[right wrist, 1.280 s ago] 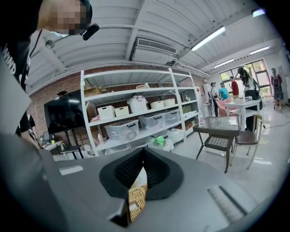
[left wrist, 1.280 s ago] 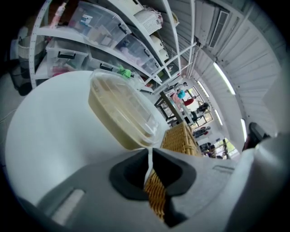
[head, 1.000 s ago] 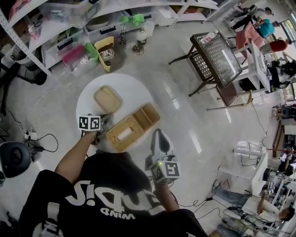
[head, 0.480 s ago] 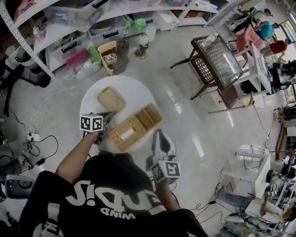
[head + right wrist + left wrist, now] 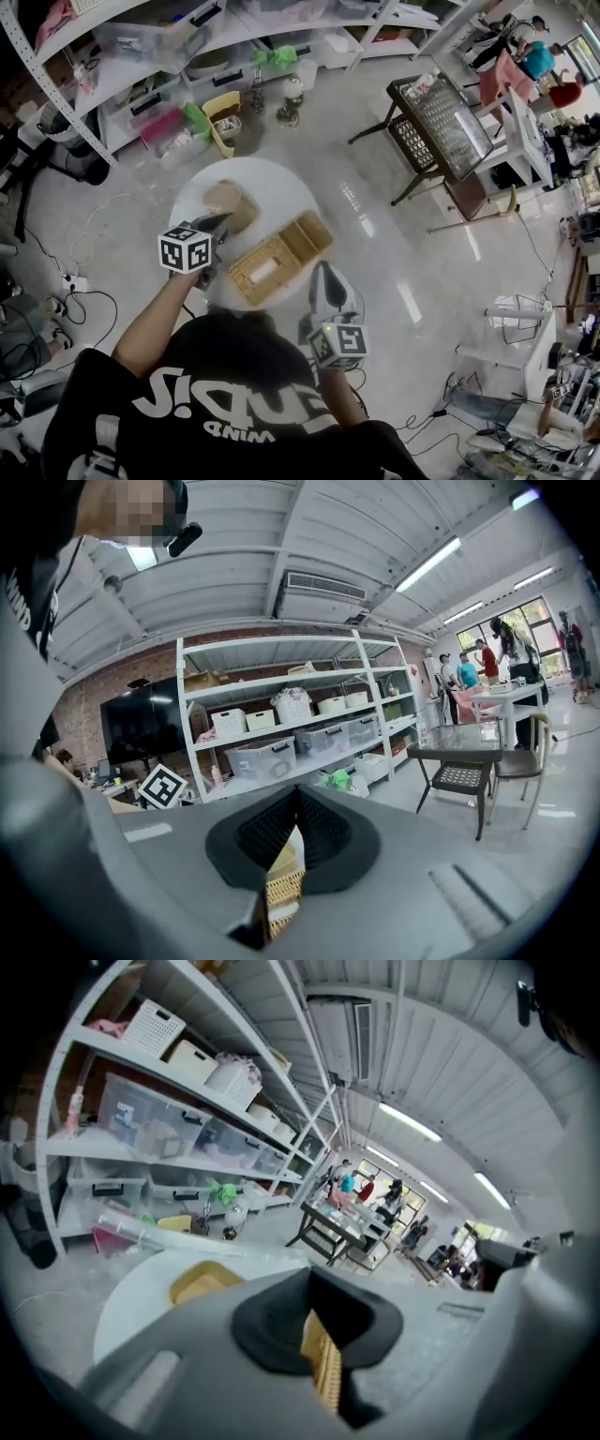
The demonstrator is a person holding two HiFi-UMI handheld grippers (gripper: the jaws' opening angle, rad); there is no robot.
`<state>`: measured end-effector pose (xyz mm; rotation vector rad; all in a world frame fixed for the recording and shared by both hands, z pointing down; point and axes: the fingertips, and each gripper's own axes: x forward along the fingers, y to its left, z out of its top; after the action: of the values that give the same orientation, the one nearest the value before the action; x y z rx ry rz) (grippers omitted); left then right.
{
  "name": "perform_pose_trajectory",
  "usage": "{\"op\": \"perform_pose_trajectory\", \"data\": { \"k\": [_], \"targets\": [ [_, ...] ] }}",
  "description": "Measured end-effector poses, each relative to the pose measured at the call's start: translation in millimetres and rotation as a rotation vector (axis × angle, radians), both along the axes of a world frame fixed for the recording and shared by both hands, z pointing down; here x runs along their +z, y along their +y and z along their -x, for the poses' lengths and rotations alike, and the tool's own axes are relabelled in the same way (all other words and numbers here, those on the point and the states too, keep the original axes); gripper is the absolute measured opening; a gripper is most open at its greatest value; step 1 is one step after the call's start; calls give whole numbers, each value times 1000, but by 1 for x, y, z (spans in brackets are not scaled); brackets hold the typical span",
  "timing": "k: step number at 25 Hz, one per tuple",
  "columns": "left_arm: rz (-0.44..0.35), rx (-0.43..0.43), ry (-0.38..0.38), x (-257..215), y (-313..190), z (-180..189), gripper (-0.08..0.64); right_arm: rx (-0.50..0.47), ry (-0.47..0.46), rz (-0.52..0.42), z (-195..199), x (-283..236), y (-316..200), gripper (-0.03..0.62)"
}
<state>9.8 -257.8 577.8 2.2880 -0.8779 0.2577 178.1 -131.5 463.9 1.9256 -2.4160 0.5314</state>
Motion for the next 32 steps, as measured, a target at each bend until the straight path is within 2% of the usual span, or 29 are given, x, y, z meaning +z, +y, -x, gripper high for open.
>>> {"op": "perform_pose_trajectory", "data": {
  "k": [9, 12, 15, 23, 27, 32],
  "targets": [
    [-188, 23, 35, -89, 19, -3, 0, -25, -11, -13, 7, -3, 7, -2],
    [-236, 4, 54, -114, 31, 3, 0, -38, -14, -15, 11, -4, 7, -2],
    [-295, -25, 36, -134, 46, 12, 0, -57, -20, -13, 14, -7, 9, -2],
    [-405, -110, -45, -144, 93, 23, 0, -142, -42, 8, 18, -2, 22, -2],
    [-422, -139, -84, -142, 117, 25, 0, -170, -47, 29, 16, 7, 28, -2],
    [-438, -153, -121, -147, 149, 44, 0, -185, -42, 26, 26, 3, 41, -2]
  ]
}}
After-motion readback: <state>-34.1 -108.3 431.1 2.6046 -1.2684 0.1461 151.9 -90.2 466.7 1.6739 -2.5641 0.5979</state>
